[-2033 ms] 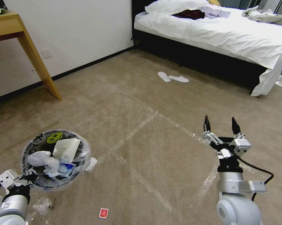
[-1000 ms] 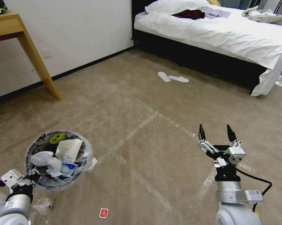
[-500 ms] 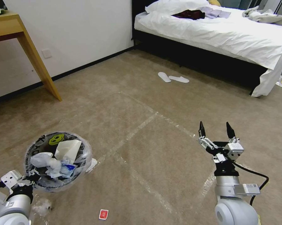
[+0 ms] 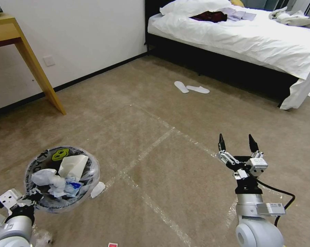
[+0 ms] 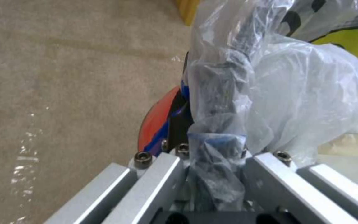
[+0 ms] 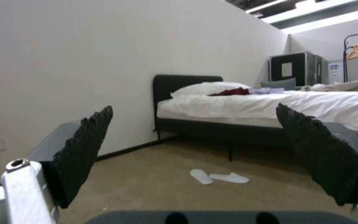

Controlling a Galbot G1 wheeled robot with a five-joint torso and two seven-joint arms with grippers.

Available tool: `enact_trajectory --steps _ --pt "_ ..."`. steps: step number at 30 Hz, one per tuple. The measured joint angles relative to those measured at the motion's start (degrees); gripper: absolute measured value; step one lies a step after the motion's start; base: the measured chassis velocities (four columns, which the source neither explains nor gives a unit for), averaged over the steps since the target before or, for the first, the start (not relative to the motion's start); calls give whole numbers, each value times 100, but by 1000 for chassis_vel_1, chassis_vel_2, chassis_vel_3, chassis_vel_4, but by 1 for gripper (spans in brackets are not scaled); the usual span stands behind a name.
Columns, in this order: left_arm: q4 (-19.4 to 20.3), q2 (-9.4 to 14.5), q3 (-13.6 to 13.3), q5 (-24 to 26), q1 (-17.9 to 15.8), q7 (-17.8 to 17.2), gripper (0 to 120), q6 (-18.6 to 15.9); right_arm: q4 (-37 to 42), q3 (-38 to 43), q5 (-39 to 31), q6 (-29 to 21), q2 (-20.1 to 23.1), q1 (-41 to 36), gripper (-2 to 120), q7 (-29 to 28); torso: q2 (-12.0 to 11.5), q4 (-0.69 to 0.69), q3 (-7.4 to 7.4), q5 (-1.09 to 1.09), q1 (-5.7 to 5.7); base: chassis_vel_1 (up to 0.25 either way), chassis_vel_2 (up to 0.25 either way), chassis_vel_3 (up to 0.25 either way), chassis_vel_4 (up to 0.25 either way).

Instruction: Pick up the trash bin and place the garbage on the floor into it.

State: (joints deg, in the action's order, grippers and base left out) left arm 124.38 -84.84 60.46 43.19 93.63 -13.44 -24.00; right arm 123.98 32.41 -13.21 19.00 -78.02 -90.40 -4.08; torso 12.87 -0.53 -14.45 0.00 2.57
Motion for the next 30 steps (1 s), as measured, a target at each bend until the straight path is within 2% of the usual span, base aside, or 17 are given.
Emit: enact_trajectory --steps 30 --pt "24 35 34 50 18 1 0 8 -45 -38 120 109 -75 -98 100 26 -1 0 0 0 -1 -89 79 79 -77"
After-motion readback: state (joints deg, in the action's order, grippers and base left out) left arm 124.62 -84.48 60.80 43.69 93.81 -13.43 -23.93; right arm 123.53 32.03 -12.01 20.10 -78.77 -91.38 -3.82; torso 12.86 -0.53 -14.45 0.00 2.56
